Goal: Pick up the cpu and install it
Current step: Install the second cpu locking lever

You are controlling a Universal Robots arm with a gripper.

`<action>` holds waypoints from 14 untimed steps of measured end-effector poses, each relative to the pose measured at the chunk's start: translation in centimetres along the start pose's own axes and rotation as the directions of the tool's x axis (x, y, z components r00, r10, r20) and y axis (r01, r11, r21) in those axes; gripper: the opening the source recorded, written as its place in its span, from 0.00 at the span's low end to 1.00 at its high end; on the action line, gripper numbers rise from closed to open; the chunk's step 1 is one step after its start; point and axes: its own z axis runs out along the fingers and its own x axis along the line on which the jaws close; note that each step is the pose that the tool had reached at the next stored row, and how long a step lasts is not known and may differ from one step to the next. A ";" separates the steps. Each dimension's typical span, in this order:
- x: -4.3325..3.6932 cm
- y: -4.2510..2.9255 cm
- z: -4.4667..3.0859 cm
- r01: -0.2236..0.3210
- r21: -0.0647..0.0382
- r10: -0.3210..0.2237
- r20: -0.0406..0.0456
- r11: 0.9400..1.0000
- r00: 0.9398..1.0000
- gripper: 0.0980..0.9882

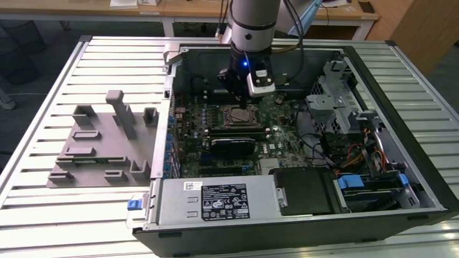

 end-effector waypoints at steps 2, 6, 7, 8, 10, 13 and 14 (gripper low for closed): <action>-0.03 -0.07 0.00 0.000 0.000 0.000 0.000 1.000 1.000 0.01; -0.07 -0.17 0.00 0.000 0.000 0.000 0.000 1.000 1.000 0.01; -0.07 -0.19 -0.01 0.000 0.000 0.000 0.000 1.000 1.000 0.01; -0.08 -0.22 -0.01 0.000 0.000 0.000 0.000 1.000 1.000 0.01; -0.10 -0.26 -0.01 0.000 0.000 0.000 0.000 1.000 1.000 0.01; -0.11 -0.29 -0.01 0.000 0.000 0.000 0.000 1.000 1.000 0.01; -0.11 -0.29 -0.01 0.000 0.000 0.000 0.000 1.000 1.000 0.01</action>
